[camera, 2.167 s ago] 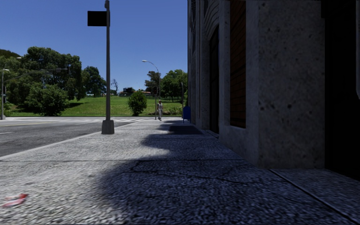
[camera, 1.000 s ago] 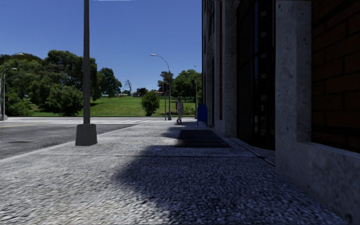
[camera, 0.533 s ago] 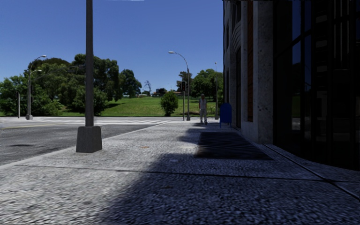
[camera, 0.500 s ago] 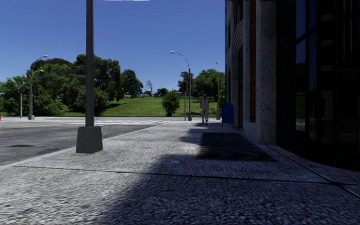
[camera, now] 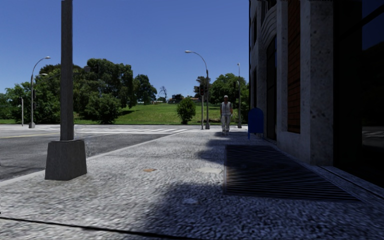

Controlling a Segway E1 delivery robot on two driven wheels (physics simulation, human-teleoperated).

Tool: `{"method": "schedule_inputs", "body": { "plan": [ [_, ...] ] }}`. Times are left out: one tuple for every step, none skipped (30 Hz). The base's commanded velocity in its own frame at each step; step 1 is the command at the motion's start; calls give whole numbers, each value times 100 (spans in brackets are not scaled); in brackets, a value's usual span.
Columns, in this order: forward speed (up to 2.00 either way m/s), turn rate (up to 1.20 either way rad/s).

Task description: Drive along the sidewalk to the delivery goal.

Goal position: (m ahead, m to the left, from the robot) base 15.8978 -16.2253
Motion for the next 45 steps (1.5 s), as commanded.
{"method": "schedule_inputs", "body": {
  "plan": [
    [200, 0],
    [200, 0],
    [200, 0],
    [200, 0],
    [200, 10],
    [200, 13],
    [200, 15],
    [200, 15],
    [200, 15],
    [200, 16],
    [200, 19],
    [200, 22],
    [200, 22],
    [200, 24],
    [200, 26],
    [200, 27],
    [200, 27],
    [200, 27],
    [200, 27],
    [200, 27],
    [200, 27],
    [200, 27],
    [200, 27],
    [200, 27],
    [200, 27],
    [200, 27],
    [200, 27],
    [200, 27],
    [200, 27],
    [200, 27],
    [200, 27],
    [200, 27],
    [200, 28],
    [200, 31],
    [200, 32],
    [200, 32],
    [200, 33],
    [200, 33],
    [200, 33],
    [200, 33],
    [200, 33],
    [200, 33],
    [200, 33],
    [200, 33],
    [200, 33]
  ]
}}
